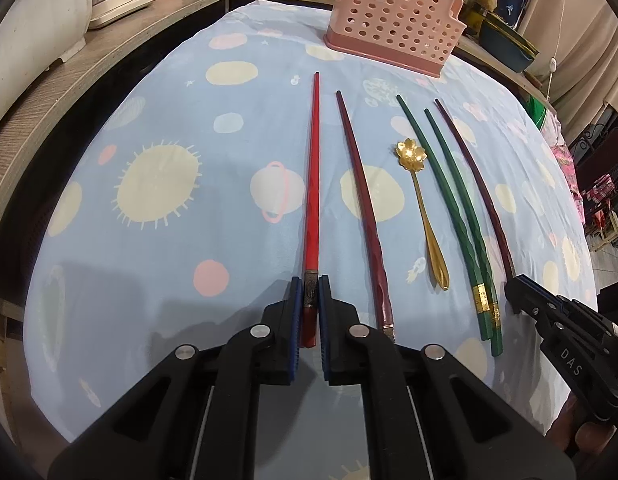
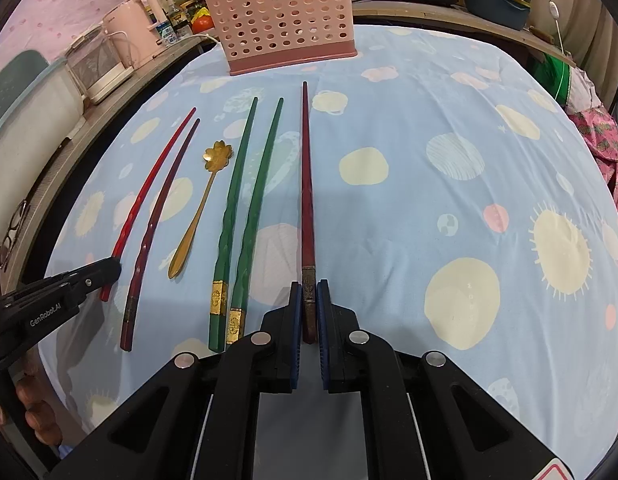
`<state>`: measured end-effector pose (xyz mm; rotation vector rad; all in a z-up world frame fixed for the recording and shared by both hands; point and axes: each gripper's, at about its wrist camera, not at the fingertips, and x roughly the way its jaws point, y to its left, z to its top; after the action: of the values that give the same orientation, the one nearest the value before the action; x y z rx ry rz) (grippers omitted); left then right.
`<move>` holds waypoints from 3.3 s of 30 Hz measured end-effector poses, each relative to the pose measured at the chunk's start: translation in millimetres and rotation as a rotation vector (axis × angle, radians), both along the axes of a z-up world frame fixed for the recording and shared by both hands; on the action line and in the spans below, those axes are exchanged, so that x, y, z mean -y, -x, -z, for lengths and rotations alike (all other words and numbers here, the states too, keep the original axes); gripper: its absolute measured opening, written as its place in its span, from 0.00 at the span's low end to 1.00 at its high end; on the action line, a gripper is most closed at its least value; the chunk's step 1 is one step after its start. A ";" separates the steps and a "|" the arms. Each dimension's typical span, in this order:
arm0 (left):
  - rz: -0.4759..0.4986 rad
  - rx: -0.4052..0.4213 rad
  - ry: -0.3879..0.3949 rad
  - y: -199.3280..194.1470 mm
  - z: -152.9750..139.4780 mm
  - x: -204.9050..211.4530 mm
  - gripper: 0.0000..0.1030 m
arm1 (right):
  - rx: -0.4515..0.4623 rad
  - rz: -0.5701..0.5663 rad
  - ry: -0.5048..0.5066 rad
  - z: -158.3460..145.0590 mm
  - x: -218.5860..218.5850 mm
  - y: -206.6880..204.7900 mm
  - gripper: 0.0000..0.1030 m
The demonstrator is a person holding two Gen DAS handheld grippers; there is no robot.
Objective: Organize utensils
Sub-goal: 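Close the left tool on a red chopstick while the right tool holds the dark-red one, then lift both chopsticks and carry them over the pink holder with both tools, then lower both chopsticks into the pink holder and open both tools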
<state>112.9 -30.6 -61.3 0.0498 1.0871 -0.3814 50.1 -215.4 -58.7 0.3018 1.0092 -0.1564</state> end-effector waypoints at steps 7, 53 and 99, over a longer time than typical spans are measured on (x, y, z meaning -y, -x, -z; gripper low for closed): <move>0.003 0.003 -0.009 0.3 -0.3 1.2 0.07 | -0.008 -0.004 0.009 -0.9 -2.1 -1.2 0.07; -0.069 0.405 0.191 -73.5 -205.1 -1.7 0.07 | 0.436 0.109 0.016 -186.1 70.5 -22.5 0.07; -0.062 0.477 0.239 -245.2 -247.2 96.1 0.07 | 0.517 0.141 0.127 -235.6 134.7 -248.4 0.07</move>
<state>358.1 -126.7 185.9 -0.1013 0.5661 -0.4154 298.5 -350.1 176.9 0.2779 0.4639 -0.2541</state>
